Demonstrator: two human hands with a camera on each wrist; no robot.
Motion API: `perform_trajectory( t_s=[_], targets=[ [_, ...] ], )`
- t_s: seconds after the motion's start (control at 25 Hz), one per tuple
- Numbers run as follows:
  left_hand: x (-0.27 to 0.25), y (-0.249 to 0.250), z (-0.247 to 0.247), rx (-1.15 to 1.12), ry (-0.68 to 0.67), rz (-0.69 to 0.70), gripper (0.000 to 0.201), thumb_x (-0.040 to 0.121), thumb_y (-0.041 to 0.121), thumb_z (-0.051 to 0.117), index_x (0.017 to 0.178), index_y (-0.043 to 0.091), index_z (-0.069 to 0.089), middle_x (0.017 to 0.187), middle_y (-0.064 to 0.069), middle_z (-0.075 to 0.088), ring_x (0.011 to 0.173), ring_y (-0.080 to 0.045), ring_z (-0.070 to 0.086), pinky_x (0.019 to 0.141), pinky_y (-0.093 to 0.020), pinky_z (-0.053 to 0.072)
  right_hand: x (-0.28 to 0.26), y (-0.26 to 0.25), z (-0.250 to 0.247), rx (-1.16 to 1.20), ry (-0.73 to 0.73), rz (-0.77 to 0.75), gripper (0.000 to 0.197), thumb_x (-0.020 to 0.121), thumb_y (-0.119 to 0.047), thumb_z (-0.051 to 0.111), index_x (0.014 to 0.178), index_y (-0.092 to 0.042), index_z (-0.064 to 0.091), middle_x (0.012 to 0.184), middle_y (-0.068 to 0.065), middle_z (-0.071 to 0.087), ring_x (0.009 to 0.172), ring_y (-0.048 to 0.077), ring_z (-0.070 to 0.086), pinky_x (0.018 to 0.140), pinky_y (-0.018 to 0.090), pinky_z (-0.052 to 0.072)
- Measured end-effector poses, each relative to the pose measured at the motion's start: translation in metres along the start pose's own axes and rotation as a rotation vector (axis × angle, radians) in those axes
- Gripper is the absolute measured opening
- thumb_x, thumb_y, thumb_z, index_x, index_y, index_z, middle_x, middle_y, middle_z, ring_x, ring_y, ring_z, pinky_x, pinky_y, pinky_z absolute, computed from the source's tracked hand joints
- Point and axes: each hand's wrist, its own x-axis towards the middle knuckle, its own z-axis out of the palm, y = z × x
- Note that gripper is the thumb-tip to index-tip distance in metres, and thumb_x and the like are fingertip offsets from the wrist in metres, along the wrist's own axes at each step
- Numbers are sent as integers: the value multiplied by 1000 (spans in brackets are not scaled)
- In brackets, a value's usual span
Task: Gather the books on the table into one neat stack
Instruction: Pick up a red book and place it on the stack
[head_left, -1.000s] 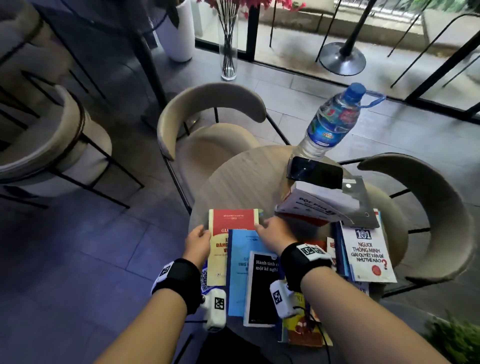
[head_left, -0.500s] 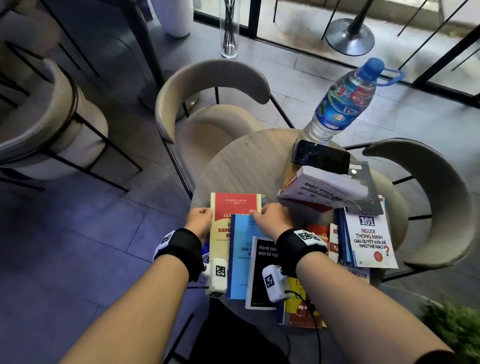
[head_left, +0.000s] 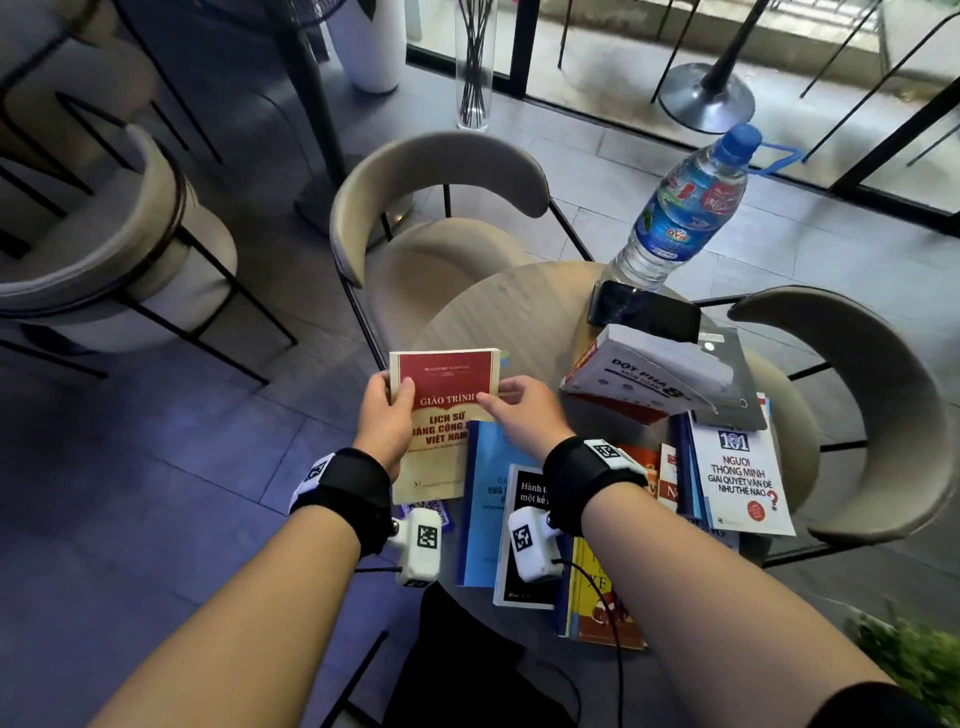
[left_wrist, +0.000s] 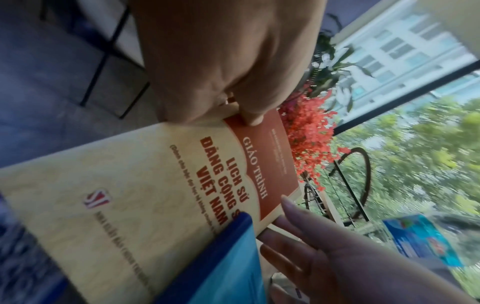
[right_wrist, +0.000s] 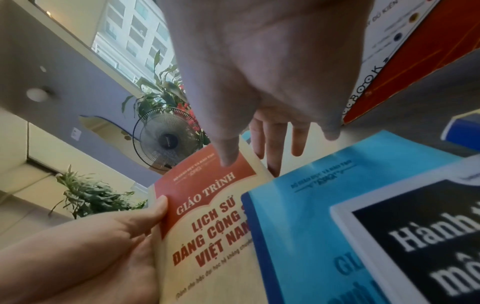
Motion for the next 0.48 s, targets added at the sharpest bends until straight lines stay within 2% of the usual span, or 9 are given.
perform_trajectory(
  t_s=[0.16,0.24,0.32,0.4,0.44,0.48],
  targets=[
    [-8,28,-14,53,-55,192,14,107,24,47,119,22,54,109,-4,71,101,-22,71,77,-38,60,-7,-20,-1,165,21,-71,41,88,-29,81,120,-14,61,113,6,73,104,20,71,92,41,60],
    [-9,41,-17,42,-86,278,15,107,23,49,120,20,56,107,-2,72,96,-15,71,78,-35,60,-10,-37,-3,238,38,-123,38,88,-20,81,122,-13,65,113,5,75,104,20,71,92,39,59],
    [-10,55,-17,2,-119,366,17,107,21,49,121,15,55,104,0,72,90,-6,70,74,-28,59,-17,-57,-14,301,38,-199,29,90,-10,77,119,-10,71,109,4,76,96,14,71,85,29,58],
    [-10,65,-14,-35,-129,434,19,107,21,47,123,11,53,102,1,71,87,-4,68,72,-23,57,-22,-72,-29,273,58,-283,25,92,-9,75,117,-10,72,104,-3,75,90,3,67,77,17,52],
    [-11,67,-12,-46,-122,455,20,108,21,46,123,10,52,102,2,70,88,-3,67,73,-21,56,-23,-73,-34,242,74,-321,24,92,-11,74,116,-12,72,101,-6,73,90,0,66,76,15,51],
    [-12,66,-9,-43,-112,469,20,108,20,44,123,9,51,102,1,68,88,-2,65,74,-21,55,-24,-73,-38,211,93,-350,23,92,-12,75,115,-15,71,100,-8,72,91,1,66,79,17,52]
  ],
)
